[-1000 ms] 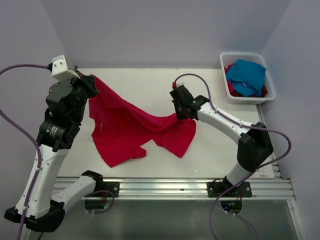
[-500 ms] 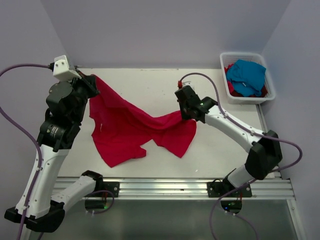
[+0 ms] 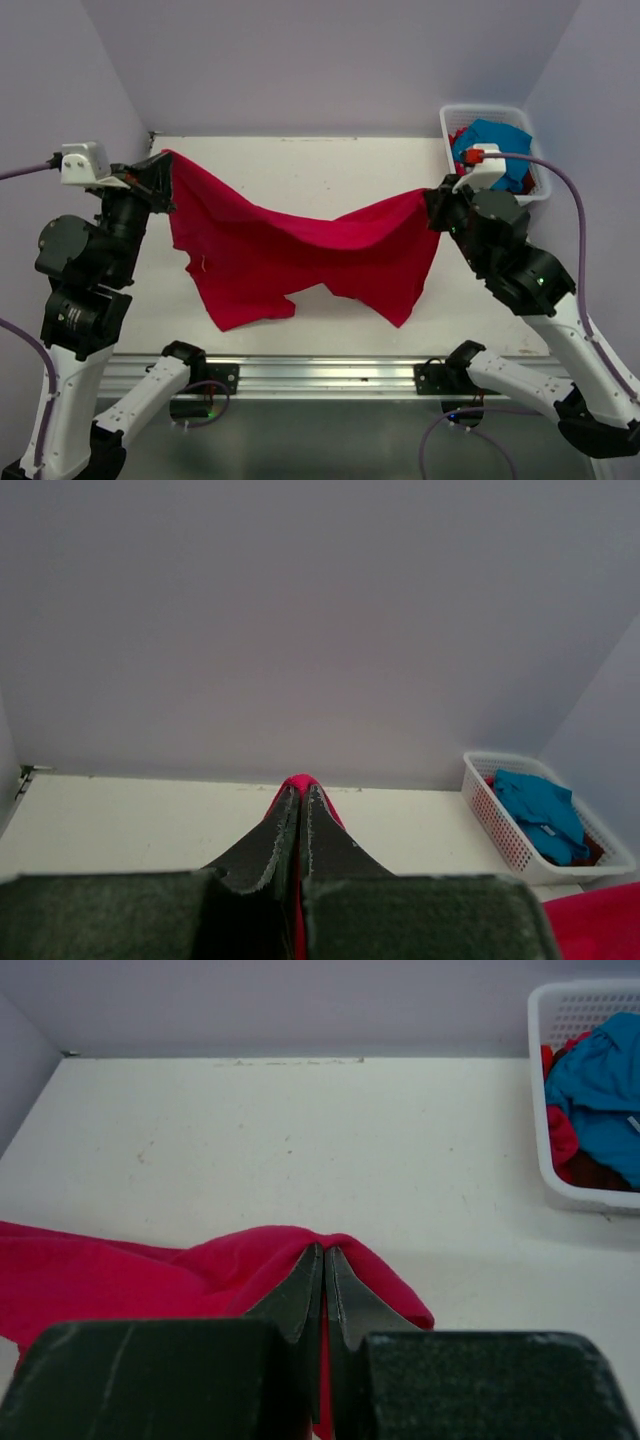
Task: Fold and stack the t-shirts
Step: Flatten out the tshirt
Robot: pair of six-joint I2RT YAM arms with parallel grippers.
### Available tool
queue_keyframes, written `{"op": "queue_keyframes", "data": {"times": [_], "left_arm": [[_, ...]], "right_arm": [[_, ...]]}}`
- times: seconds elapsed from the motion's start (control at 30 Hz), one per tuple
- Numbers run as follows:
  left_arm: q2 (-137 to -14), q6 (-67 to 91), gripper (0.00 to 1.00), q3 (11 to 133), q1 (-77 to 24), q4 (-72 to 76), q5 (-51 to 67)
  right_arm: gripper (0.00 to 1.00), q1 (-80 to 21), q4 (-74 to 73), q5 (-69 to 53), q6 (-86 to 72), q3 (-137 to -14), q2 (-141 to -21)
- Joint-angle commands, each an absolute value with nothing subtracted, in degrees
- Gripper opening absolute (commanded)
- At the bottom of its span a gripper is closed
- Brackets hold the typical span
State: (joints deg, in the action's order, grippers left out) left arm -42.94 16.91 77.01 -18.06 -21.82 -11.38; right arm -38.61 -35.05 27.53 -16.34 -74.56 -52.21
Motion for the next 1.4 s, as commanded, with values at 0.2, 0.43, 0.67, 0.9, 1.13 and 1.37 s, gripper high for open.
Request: {"op": "queue_keyframes", "data": {"times": [0.2, 0.43, 0.67, 0.9, 1.13, 1.37], "left_arm": [[-40.5, 12.6, 0.00, 90.2, -17.8, -27.2, -5.2], [-47.8, 11.4, 0.00, 97.9, -16.4, -34.4, -0.4], [-58.3, 8.6, 0.00, 105.2, -16.2, -33.7, -2.5], [-70.6, -1.6, 0.00, 109.0, -23.6, -28.4, -17.2], [-86.6, -9.7, 0.00, 122.8, -39.0, -26.6, -31.4], [-96.3, -23.2, 0.00, 136.7, -46.5, -18.6, -41.1]], "right_arm": [[0.00, -38.8, -37.2, 27.5, -9.8, -80.7, -46.2], [0.00, -38.8, -49.3, 34.9, -6.8, -99.3, -58.6], [0.00, -38.8, -50.4, 42.1, -0.4, -111.5, -73.1], [0.00, -38.8, -47.8, 42.5, 5.9, -123.6, -86.9], [0.00, -38.1, -50.2, 41.7, 6.5, -138.1, -97.9], [0.00, -37.7, -46.0, 41.1, 9.8, -143.8, -99.0]]}}
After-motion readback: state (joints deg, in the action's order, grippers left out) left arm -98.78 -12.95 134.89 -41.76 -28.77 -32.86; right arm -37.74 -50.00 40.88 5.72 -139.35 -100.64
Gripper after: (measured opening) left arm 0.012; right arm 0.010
